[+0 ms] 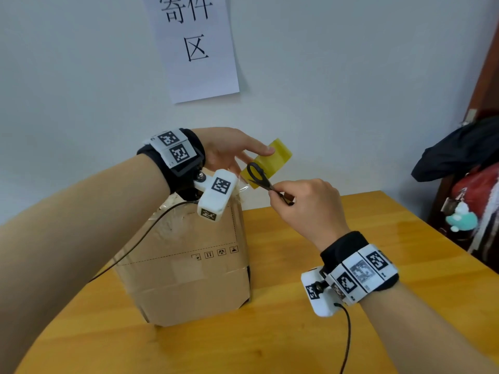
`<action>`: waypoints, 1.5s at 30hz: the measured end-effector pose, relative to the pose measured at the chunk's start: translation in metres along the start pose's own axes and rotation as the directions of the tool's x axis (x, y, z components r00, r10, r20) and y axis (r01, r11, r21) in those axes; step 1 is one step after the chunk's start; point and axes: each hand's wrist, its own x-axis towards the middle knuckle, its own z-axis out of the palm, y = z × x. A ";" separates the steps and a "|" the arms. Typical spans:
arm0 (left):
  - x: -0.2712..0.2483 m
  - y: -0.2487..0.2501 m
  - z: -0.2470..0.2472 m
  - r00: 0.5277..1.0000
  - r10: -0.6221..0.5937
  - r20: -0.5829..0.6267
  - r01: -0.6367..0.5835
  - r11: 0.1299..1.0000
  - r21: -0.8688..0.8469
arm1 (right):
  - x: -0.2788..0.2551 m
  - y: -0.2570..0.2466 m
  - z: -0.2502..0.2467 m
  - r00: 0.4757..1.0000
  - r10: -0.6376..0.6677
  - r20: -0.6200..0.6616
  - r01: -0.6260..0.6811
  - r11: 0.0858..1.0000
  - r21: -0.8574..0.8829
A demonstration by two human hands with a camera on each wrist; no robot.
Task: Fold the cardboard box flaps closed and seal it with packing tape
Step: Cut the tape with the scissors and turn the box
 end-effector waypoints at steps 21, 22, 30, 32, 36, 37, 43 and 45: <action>0.004 0.004 0.015 0.995 -0.006 -0.096 0.010 0.999 0.046 | 0.009 -0.032 0.003 0.986 0.067 0.156 -0.016 0.951 -0.308; 0.005 0.003 0.015 0.995 -0.001 -0.100 0.006 0.999 0.049 | 0.009 -0.032 0.003 0.984 0.070 0.165 -0.014 0.947 -0.320; 0.015 -0.004 0.012 0.995 -0.004 -0.096 0.012 0.997 0.078 | -0.006 -0.022 0.007 0.981 0.079 0.179 -0.008 0.930 -0.367; 0.016 -0.003 0.015 0.996 -0.007 -0.093 0.017 0.994 0.109 | -0.010 -0.018 0.004 0.978 0.087 0.187 -0.015 0.934 -0.358; 0.020 -0.002 0.019 0.996 -0.021 -0.084 0.030 0.994 0.104 | -0.017 -0.009 -0.003 0.978 0.089 0.188 -0.014 0.931 -0.365; 0.019 -0.002 0.019 0.996 -0.021 -0.086 0.030 0.995 0.097 | -0.019 -0.006 -0.004 0.977 0.093 0.190 -0.016 0.929 -0.370; 0.016 0.001 0.017 0.997 -0.014 -0.077 0.018 0.999 0.051 | -0.021 -0.001 -0.013 0.981 0.086 0.174 -0.021 0.938 -0.346; 0.014 0.002 0.019 0.998 -0.019 -0.052 0.022 0.998 0.053 | -0.020 -0.001 -0.015 0.984 0.084 0.157 -0.030 0.949 -0.314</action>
